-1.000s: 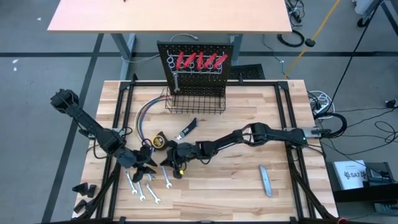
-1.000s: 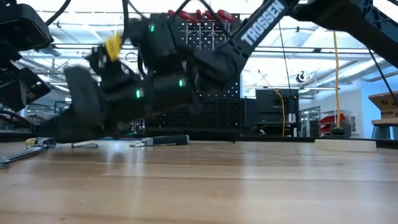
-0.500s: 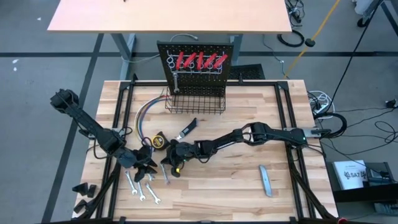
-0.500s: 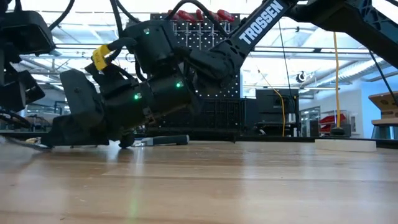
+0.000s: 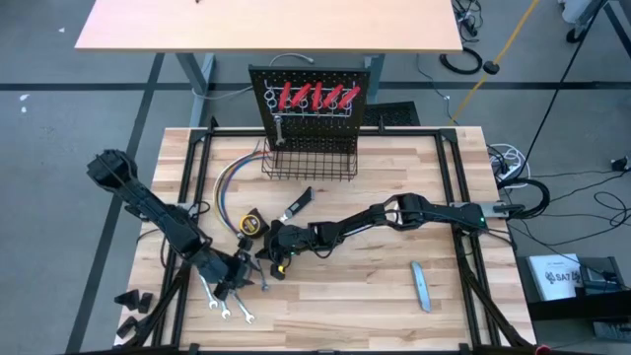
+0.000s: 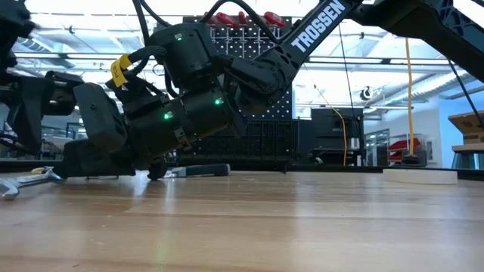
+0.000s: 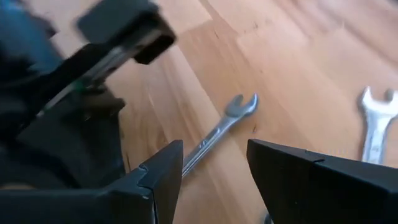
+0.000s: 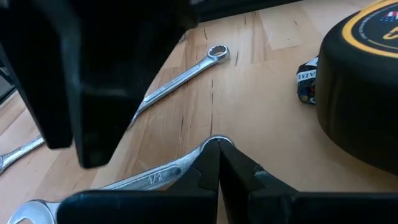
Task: Hang tools onto peg board
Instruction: Hang the wrench on the peg board
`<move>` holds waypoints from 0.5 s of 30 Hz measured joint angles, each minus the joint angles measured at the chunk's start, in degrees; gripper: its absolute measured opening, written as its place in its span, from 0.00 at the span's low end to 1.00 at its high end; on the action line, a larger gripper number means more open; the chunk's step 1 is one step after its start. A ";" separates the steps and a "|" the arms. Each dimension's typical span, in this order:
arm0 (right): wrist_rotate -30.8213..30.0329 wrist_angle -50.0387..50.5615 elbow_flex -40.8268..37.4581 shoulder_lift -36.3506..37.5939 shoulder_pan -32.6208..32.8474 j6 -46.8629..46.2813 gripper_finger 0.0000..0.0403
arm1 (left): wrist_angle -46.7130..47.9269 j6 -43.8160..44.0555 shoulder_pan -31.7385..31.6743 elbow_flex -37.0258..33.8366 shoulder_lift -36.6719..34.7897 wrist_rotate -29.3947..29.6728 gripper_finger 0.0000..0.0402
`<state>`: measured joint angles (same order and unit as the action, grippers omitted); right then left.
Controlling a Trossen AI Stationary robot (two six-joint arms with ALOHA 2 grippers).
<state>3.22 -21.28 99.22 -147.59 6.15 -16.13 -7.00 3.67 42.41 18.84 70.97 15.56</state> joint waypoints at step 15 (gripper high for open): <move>0.04 0.02 -0.02 0.00 -0.09 -0.30 0.00 | 13.30 -16.84 -0.02 12.15 14.77 3.86 0.46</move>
<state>3.27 -21.26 99.20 -147.59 6.07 -16.43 6.31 -13.16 42.40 30.99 85.73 19.42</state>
